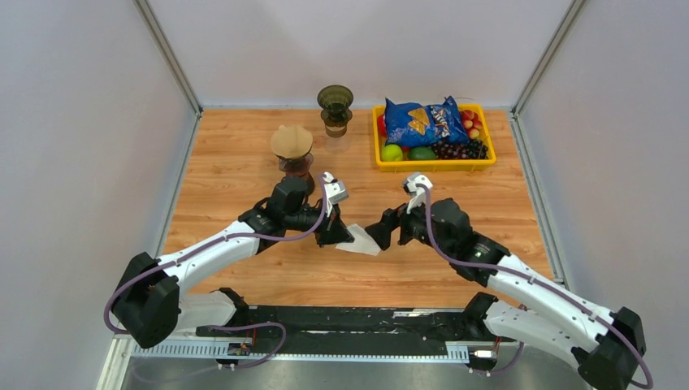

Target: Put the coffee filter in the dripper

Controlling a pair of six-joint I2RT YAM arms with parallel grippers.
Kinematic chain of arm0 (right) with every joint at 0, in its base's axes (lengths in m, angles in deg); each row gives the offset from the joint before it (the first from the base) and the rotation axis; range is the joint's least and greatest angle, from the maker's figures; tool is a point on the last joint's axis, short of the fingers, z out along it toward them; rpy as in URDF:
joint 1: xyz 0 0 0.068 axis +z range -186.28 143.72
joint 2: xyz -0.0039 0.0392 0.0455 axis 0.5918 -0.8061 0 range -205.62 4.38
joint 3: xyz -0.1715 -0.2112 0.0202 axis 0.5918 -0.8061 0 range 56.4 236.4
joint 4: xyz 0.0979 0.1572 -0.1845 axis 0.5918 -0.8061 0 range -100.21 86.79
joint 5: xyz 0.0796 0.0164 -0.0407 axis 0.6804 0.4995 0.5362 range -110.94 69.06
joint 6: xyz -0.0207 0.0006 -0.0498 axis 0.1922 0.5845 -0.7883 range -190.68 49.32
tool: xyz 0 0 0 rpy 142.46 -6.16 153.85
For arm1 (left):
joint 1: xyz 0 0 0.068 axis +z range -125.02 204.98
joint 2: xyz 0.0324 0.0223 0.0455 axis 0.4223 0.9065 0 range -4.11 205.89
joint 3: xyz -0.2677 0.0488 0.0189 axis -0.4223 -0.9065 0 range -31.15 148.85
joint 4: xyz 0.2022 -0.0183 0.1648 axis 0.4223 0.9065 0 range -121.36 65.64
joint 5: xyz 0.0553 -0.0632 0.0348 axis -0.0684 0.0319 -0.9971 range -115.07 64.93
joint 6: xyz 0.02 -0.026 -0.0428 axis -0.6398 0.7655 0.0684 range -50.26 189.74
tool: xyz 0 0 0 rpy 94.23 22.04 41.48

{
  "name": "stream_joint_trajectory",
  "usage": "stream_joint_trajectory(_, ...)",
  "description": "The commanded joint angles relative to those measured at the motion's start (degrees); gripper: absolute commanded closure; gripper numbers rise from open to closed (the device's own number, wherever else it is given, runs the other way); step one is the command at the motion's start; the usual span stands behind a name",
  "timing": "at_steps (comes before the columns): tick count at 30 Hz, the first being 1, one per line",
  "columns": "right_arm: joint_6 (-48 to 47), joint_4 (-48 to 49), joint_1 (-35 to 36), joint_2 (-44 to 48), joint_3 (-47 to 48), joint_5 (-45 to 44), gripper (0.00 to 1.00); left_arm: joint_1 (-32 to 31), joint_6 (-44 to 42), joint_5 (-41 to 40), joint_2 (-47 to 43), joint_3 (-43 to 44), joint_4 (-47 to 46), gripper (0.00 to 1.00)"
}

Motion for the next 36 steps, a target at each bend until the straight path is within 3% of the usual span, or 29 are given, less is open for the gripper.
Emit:
stream_joint_trajectory(1,0.38,-4.56,0.0,8.08,-1.29,-18.03,0.01,-0.29,0.43,0.83,-1.71,-0.16,-0.76,1.0)
stream_joint_trajectory(3,1.68,-6.35,-0.05,11.25,-2.38,-24.98,0.0,-0.29,0.54,0.68,-1.61,0.04,-0.76,1.0)
stream_joint_trajectory(6,1.12,-7.61,-0.03,14.27,-3.23,-25.67,0.0,-0.29,0.55,0.63,-1.57,0.23,-0.8,1.0)
stream_joint_trajectory(12,-3.29,-8.02,-0.02,12.07,-2.55,-9.52,0.0,-0.29,0.96,0.52,-1.35,0.45,-0.75,1.0)
stream_joint_trajectory(18,-3.06,-8.51,-0.04,7.93,-2.6,-7.55,0.0,-0.29,2.57,-0.13,-1.58,0.34,-0.76,1.0)
stream_joint_trajectory(24,-6.32,-7.91,-0.05,8.07,-2.07,7.53,0.08,-0.29,3.54,0.67,-1.8,-0.21,-0.76,1.0)
stream_joint_trajectory(28,-6.64,-7.28,0.01,9.29,-2.12,8.53,0.09,-0.28,3.4,2.79,-1.94,-0.25,-0.77,1.0)
stream_joint_trajectory(36,-7.29,-1.99,-0.03,7.26,-1.35,13.03,0.23,-0.29,2.26,8.51,-1.19,0.32,-0.61,1.0)
